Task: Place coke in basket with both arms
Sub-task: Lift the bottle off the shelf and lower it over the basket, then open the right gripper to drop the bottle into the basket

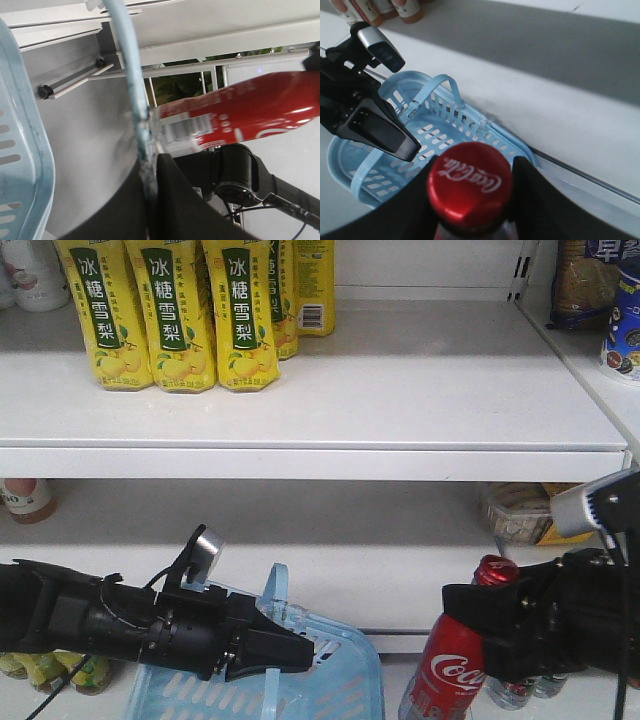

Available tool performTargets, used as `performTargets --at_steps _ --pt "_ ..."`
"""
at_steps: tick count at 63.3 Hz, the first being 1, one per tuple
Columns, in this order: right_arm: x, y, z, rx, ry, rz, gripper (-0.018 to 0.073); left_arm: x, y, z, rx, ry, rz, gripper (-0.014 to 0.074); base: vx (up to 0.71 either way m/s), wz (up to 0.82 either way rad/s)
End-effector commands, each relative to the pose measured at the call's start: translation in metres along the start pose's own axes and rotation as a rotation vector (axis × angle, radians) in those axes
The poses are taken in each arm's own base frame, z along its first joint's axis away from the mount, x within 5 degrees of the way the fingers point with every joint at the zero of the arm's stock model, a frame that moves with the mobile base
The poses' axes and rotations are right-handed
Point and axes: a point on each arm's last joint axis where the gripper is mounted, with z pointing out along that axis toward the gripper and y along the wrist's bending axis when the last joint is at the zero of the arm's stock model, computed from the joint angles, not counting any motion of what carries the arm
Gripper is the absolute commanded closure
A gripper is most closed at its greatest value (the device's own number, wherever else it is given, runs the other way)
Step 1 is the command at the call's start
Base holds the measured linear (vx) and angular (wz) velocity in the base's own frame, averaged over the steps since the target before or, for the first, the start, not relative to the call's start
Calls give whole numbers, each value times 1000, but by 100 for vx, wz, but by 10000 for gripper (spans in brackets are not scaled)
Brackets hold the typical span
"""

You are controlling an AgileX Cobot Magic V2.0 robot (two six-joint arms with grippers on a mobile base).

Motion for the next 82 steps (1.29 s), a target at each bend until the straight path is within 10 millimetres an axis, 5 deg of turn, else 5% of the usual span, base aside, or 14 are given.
performTargets --at_steps 1,25,47,68,82 --pt "-18 -1 7 -19 -90 54 564 -7 -26 -5 120 -69 41 603 0 0" --pt "-10 -15 70 -169 29 166 564 -7 -26 -5 120 -69 41 603 0 0" --pt "23 -32 126 -262 231 206 564 -7 -26 -5 120 -69 41 603 0 0" --pt "36 -42 154 -305 211 280 538 -7 -26 -5 120 -69 41 603 0 0" --pt "47 -45 163 -316 264 300 417 -7 -26 -5 120 -69 41 603 0 0"
